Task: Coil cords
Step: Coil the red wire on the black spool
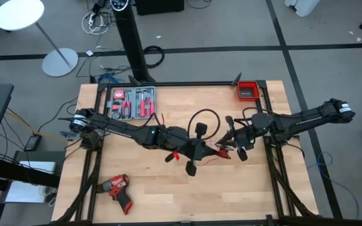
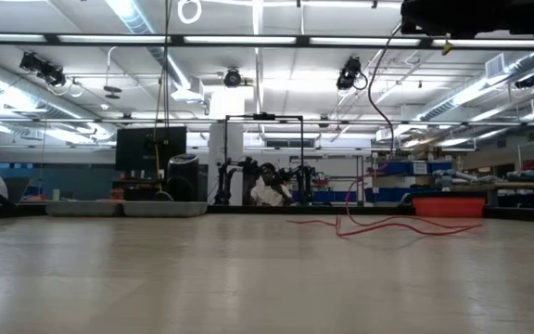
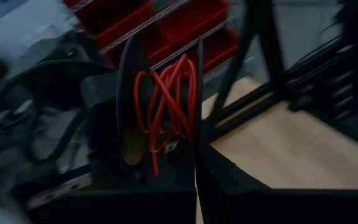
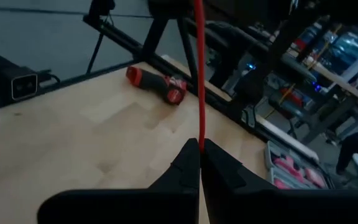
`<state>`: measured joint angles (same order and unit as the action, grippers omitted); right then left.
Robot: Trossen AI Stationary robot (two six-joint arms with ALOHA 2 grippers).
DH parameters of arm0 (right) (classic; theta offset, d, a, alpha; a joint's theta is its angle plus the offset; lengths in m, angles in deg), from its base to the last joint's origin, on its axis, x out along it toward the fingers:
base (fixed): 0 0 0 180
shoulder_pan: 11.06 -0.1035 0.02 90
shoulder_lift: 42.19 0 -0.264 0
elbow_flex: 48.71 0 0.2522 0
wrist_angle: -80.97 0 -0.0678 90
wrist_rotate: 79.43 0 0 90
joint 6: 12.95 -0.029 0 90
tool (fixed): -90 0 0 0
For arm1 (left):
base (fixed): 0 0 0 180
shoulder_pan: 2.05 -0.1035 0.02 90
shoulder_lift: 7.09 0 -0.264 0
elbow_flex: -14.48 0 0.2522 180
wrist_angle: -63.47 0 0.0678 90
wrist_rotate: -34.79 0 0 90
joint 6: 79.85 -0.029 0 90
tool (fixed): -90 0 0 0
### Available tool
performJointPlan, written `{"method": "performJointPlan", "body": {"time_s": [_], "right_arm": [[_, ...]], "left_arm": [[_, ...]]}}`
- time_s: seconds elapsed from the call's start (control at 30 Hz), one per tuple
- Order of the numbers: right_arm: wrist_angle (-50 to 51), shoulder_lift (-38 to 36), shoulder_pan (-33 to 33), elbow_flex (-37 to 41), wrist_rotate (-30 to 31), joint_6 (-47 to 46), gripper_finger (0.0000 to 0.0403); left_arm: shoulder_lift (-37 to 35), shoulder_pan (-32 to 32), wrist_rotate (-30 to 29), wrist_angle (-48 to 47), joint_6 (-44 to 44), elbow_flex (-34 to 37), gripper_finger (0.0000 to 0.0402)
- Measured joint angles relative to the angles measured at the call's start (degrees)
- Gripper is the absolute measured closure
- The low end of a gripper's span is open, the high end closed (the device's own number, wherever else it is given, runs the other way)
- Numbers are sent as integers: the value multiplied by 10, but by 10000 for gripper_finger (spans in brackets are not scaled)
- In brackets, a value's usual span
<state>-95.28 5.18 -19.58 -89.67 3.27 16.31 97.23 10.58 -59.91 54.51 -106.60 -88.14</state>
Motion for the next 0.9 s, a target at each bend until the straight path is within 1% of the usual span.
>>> {"method": "performJointPlan", "body": {"time_s": [0.17,0.27,0.37,0.43,0.5,0.57,0.67,0.77,0.9], "right_arm": [[2,15,0,-6,-3,32,402],[2,20,1,-12,-1,47,402],[3,27,3,-15,5,54,402],[-1,29,3,-16,19,55,402],[-1,30,3,-16,45,55,402],[4,30,2,-16,59,55,403],[8,30,-2,-16,62,55,403],[7,27,-7,-16,77,59,403],[7,17,-20,-16,110,58,403]], "left_arm": [[0,-25,89,-29,39,0,401],[7,-41,144,-26,57,0,401],[25,-55,182,-27,75,0,401],[38,-63,209,-28,86,0,401],[49,-70,233,-20,97,0,401],[57,-76,247,-19,112,0,401],[59,-83,261,-29,128,0,401],[59,-87,262,-35,153,0,401],[59,-89,236,-66,181,0,401]]}}
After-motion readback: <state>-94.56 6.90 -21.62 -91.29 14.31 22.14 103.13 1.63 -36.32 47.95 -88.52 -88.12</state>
